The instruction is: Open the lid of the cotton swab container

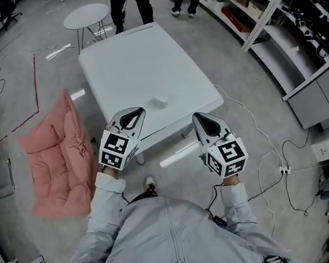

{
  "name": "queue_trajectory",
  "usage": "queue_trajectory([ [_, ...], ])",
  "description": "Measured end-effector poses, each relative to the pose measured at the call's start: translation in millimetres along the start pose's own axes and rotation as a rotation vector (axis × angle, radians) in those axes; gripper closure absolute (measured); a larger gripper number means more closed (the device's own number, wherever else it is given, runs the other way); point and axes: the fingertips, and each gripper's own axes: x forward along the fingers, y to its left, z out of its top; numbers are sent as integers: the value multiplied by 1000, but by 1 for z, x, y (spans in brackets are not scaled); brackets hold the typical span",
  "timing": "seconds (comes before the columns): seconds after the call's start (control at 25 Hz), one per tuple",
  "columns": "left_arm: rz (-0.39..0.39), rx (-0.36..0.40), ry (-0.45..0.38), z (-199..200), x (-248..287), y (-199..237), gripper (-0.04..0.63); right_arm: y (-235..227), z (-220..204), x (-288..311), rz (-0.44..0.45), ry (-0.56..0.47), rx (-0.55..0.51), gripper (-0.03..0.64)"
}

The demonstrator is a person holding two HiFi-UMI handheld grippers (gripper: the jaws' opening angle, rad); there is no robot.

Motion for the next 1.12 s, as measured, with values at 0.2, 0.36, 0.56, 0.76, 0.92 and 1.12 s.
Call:
queue_trajectory([
  [0.2, -52, 2, 23, -17, 17, 34, 571, -8, -5, 38, -69, 34, 16, 583],
  [0.36, -99, -3, 39, -29, 38, 46, 571, -20, -8, 57, -98, 39, 37, 581],
  [0.56, -157, -8, 67, -44, 69, 58, 571, -37, -18, 81, -113, 63, 51, 581],
  [0.76, -240, -22, 123, -68, 111, 69, 563, -60, -33, 116, -87, 85, 63, 581],
  [0.92, -310, -12, 178, -89, 147, 73, 451, -83, -45, 144, -61, 105, 64, 581],
  [1.12, -401, -22, 230, -118, 198, 85, 402, -112, -62, 173, -53, 135, 81, 581],
])
